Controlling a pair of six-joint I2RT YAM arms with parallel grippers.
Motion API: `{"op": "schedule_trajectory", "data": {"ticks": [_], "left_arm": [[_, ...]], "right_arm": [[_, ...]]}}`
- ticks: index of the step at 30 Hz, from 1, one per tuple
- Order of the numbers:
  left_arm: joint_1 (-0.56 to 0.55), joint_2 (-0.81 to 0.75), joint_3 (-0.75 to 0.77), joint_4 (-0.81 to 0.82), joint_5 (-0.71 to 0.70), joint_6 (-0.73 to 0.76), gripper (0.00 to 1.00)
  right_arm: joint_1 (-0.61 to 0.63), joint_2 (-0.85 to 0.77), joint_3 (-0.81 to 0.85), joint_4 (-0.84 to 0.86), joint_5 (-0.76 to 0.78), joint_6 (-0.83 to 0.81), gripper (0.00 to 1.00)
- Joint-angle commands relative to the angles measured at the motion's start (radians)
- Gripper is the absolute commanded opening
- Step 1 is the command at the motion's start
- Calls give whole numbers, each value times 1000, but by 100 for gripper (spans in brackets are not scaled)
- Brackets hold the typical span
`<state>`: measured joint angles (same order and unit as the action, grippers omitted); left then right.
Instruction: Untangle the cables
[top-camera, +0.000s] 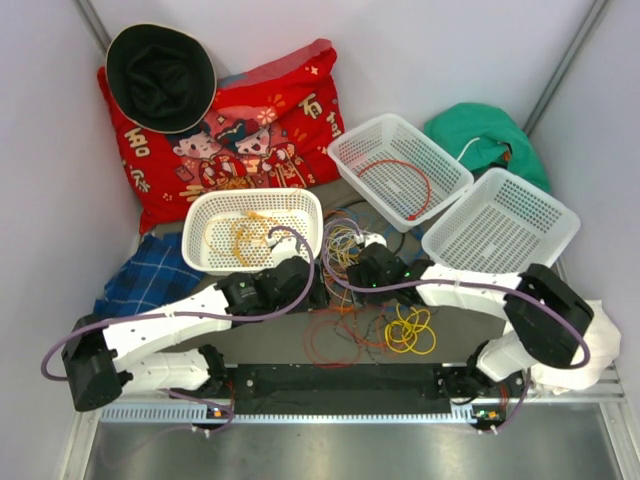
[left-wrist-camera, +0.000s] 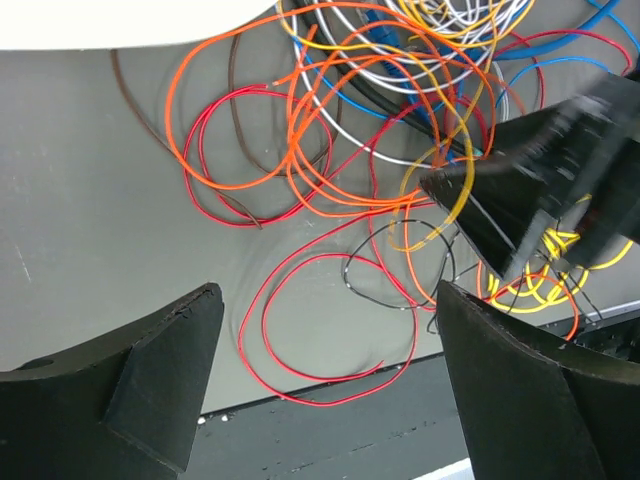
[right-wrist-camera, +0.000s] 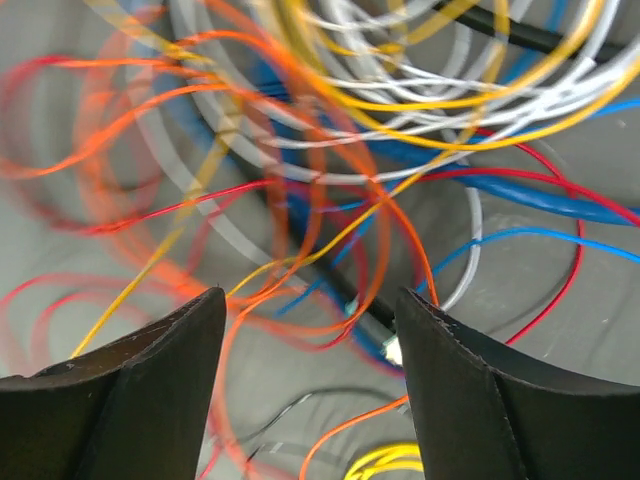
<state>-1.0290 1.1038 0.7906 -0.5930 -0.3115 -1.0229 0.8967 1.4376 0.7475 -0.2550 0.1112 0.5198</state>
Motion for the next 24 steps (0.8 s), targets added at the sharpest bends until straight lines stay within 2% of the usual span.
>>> {"op": "schedule_trajectory", "data": {"ticks": [1,3,5,8,9,11,12,21,24], "left_arm": [[1,-21,-5,-4,2,-26,91],[1,-13,-2,-5,2,-23,91],[3,-7,4,-4,2,-19,91],[1,5,12,-4,0,-13,91],[1,8,12,-5,0,-13,91],[1,10,15,-4,-4,-8,91],[1,7,16,-4,-8,-5,91],[3,-67,36,59,-78,89,92],[3,-105,48,120,-98,150,93]], "right_arm": [[10,81,42,30,133,60,69],[10,102,56,34,133,78,67],[10,119,61,48,110,77,62],[8,98,58,77,91,69,29],[8,90,58,79,90,65,13],[8,40,62,66,100,54,3],[10,12,65,60,107,48,0],[10,-403,206,-156,127,-46,0],[10,-453,297,-254,127,-86,0]]}}
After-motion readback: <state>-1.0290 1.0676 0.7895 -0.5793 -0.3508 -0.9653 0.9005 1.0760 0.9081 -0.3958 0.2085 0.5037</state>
